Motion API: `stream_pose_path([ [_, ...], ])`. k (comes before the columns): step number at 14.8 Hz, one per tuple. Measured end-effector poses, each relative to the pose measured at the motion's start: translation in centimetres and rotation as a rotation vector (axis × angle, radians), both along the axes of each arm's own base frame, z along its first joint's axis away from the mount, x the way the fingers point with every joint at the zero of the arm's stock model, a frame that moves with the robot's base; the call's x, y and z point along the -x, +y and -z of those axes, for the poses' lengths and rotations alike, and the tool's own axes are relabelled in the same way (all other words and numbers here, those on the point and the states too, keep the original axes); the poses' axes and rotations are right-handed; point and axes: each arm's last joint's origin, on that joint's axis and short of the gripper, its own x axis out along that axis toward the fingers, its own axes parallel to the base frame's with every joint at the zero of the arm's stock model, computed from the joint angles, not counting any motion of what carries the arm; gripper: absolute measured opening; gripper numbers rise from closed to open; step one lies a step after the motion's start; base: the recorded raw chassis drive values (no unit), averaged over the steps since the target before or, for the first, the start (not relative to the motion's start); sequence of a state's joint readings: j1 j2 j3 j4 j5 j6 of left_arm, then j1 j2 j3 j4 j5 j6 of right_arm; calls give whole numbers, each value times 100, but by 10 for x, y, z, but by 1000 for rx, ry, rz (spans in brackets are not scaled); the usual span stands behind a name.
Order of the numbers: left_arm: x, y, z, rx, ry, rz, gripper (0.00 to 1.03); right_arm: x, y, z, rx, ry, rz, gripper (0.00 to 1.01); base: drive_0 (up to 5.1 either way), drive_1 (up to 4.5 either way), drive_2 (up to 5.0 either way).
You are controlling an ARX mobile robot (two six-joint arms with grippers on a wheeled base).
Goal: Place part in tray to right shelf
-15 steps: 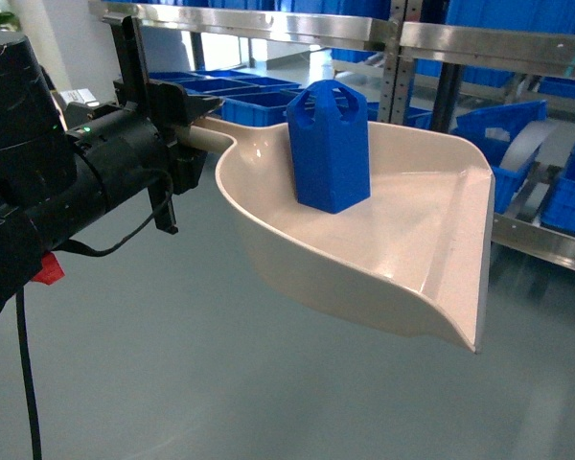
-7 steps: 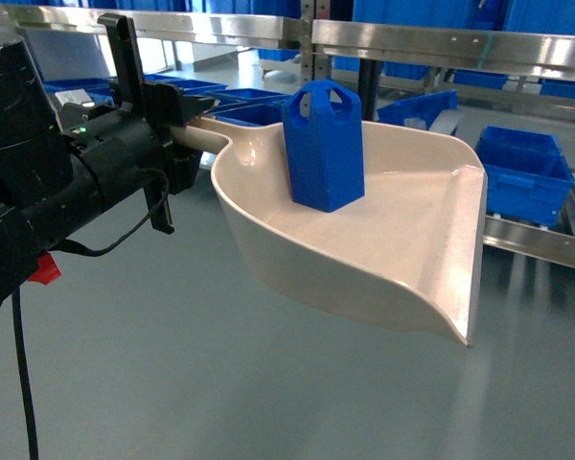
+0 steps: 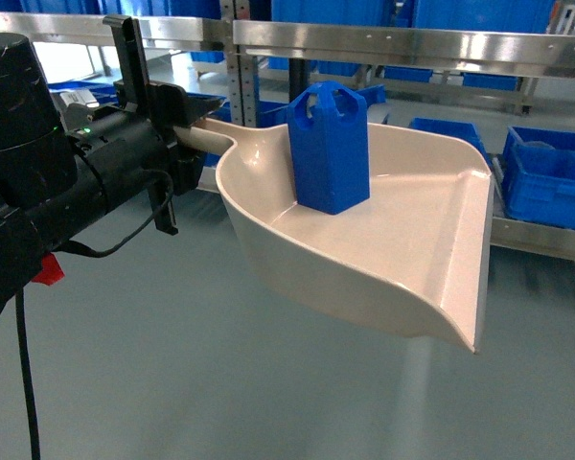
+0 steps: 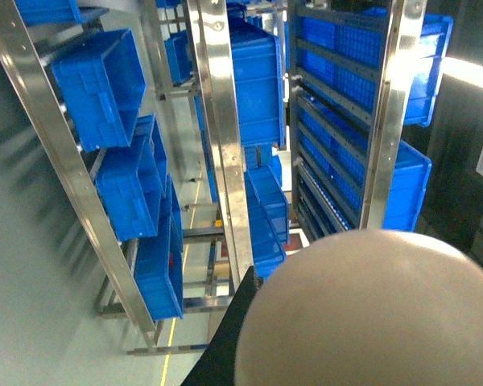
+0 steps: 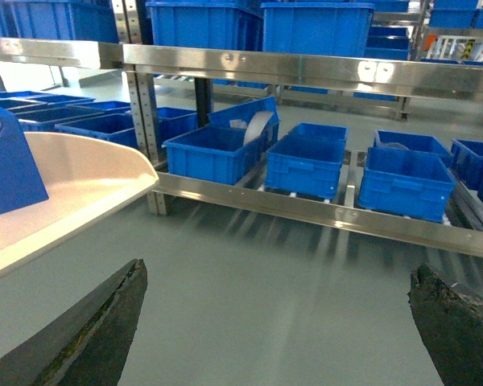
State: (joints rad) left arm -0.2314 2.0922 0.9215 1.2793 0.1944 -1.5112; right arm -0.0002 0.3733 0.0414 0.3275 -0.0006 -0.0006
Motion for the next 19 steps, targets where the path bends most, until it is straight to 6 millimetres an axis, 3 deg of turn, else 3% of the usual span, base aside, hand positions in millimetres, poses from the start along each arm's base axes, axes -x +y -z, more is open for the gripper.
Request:
stream_pose_path([
  [19, 1, -5, 0, -1, -1, 21, 12, 0, 0, 0, 0, 0, 3, 98, -145, -145, -145],
])
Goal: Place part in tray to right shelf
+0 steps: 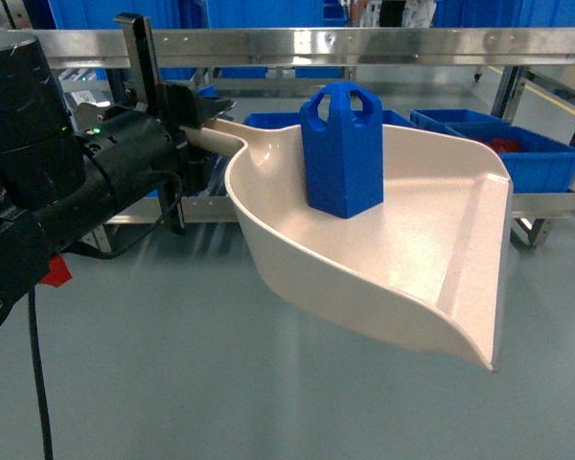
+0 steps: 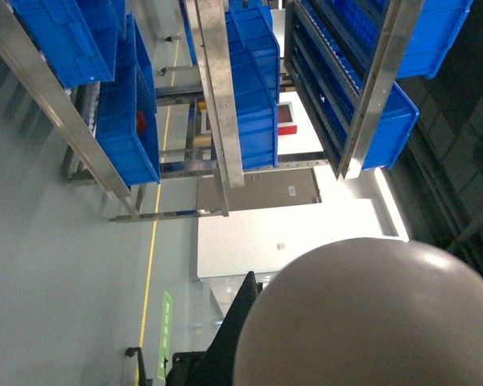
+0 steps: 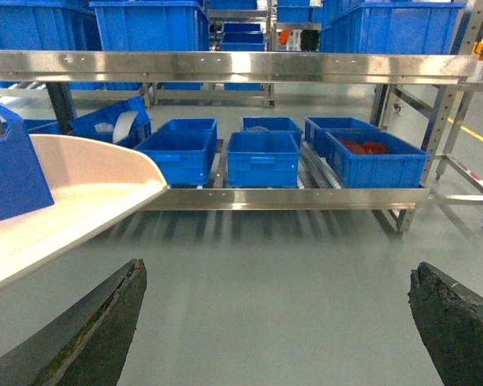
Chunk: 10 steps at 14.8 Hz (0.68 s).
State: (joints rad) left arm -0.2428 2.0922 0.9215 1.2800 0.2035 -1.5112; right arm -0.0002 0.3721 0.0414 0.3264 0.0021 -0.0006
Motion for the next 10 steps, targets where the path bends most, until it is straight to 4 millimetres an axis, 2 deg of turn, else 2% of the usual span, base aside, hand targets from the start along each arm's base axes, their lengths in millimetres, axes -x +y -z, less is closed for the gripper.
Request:
stream_pose_path([
  [3, -2, 7, 0, 1, 0, -30, 12, 0, 0, 0, 0, -1, 0, 98, 0, 0, 0],
  [10, -1, 4, 0, 0, 0, -19, 12, 0, 0, 0, 0, -1, 0, 98, 0, 0, 0],
])
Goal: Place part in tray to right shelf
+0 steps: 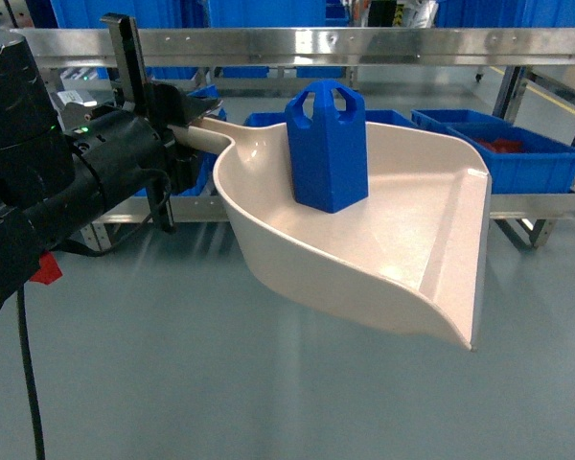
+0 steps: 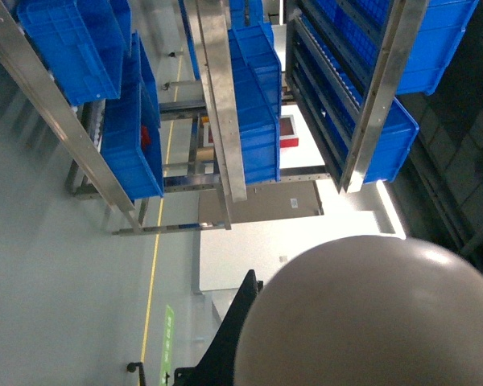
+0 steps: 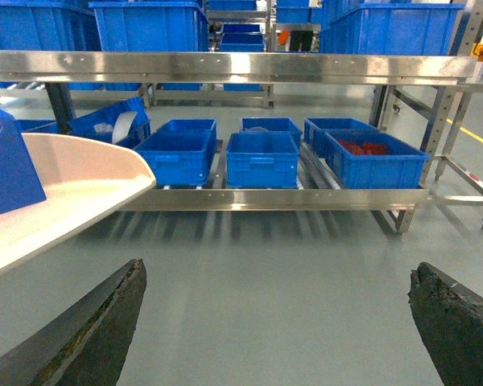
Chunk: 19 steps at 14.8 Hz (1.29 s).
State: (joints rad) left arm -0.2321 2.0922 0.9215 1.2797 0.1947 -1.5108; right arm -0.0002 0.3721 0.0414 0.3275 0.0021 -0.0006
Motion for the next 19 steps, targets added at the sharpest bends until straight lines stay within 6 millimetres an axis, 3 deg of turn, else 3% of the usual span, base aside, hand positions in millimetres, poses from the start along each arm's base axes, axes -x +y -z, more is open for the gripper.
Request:
stream_pose_path([
  [19, 0, 0, 0, 1, 1, 0, 12, 0, 0, 0, 0, 0, -2, 98, 0, 0, 0],
])
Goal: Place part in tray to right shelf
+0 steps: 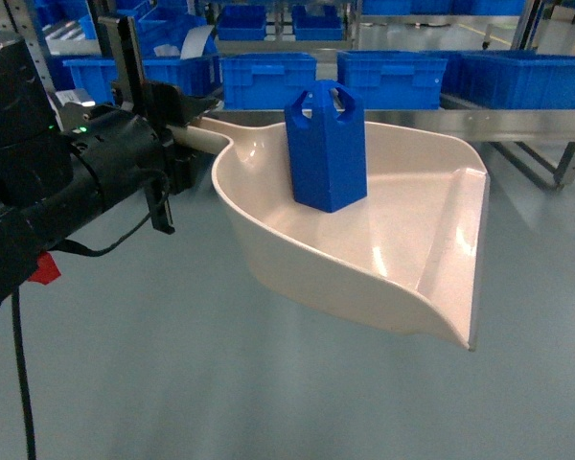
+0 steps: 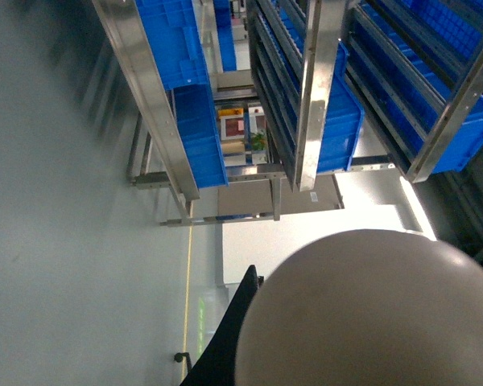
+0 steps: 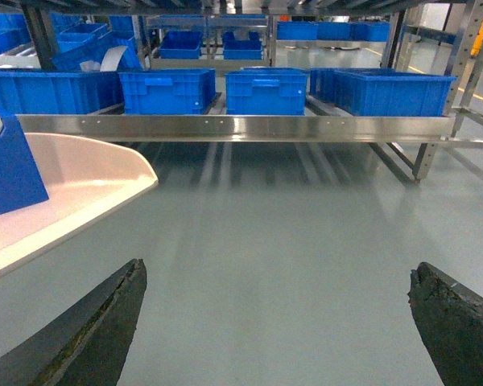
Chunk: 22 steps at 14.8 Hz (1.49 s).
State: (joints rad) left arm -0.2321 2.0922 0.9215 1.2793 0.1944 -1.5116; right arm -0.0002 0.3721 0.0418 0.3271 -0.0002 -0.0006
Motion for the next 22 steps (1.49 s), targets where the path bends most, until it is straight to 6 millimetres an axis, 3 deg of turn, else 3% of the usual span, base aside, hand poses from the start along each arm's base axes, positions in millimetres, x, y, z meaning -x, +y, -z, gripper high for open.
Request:
stream_pose_path([
  [20, 0, 0, 0, -1, 1, 0, 12, 0, 0, 0, 0, 1, 0, 98, 0, 0, 0],
  [22, 0, 1, 0, -1, 0, -4, 12, 0, 0, 0, 0, -3, -1, 98, 414, -14, -423],
])
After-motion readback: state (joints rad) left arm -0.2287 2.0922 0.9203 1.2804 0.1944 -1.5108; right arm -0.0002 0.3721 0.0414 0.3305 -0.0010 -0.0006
